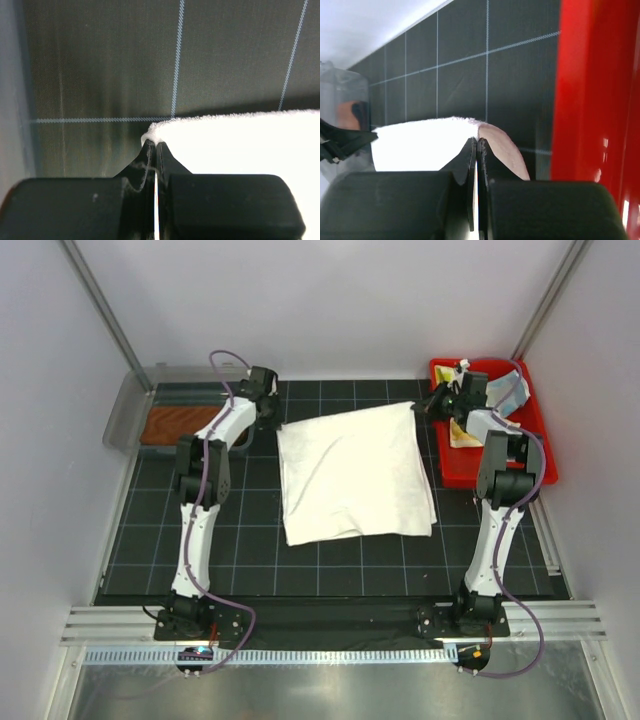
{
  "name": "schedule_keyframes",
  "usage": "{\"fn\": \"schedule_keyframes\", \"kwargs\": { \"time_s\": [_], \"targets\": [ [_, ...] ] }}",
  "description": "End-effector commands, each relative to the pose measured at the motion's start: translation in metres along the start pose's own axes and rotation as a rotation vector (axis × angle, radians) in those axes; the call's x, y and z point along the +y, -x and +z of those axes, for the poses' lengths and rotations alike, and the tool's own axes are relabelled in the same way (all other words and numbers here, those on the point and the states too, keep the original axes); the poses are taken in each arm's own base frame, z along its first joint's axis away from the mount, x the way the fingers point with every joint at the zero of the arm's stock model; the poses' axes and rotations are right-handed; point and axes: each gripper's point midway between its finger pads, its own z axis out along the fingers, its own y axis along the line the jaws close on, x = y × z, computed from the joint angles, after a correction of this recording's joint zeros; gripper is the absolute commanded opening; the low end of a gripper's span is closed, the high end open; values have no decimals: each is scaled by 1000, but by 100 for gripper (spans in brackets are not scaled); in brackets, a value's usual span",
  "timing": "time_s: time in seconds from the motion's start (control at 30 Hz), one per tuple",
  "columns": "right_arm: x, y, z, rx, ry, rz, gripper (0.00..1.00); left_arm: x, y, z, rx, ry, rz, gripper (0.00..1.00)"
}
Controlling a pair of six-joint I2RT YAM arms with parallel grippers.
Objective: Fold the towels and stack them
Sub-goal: Fold the towel
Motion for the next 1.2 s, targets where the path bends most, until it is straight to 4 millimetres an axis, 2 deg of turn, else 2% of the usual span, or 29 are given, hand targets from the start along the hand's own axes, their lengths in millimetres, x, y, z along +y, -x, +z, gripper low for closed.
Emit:
{"fn": "schedule_keyframes", "kwargs": {
  "time_s": [0.0, 0.13, 0.17, 0.2, 0.23, 0.33, 0.4, 0.5, 0.8, 0.97, 1.0, 1.1, 1.17],
  "targets": [
    [40, 46, 0, -113, 207, 0, 1, 2, 19, -2, -40, -22, 6, 0],
    [39, 45, -1, -117, 211, -33, 1, -10, 24, -7, -54, -86, 31, 0],
    [34, 41, 0, -104, 188, -30, 1, -12, 25, -9, -57, -94, 27, 4],
    [32, 42, 1, -101, 178, -39, 1, -14, 25, -9, -54, -101, 15, 12],
    [30, 41, 2, -93, 172, -40, 1, -16, 26, -9, -54, -114, 5, 25],
    [30, 37, 5, -77, 172, -44, 1, -26, 26, -10, -45, -176, -23, 35],
    [31, 36, 6, -67, 162, -67, 1, -32, 26, -13, -39, -204, -32, 38],
    [33, 33, 8, -52, 149, -86, 1, -30, 29, -13, -51, -183, -45, 43],
    [32, 33, 12, -38, 148, -81, 1, -26, 25, 1, -30, -162, -70, 39],
    [32, 32, 13, -34, 150, -85, 1, -34, 26, 5, -32, -203, -78, 12],
    [33, 33, 12, -35, 151, -87, 1, -33, 27, 5, -33, -203, -80, 1],
    [40, 36, 5, -48, 160, -113, 1, -34, 28, 1, -32, -209, -81, 0],
    [45, 46, -4, -91, 140, -135, 1, -40, 33, -10, -42, -234, -69, 0]
  ]
}}
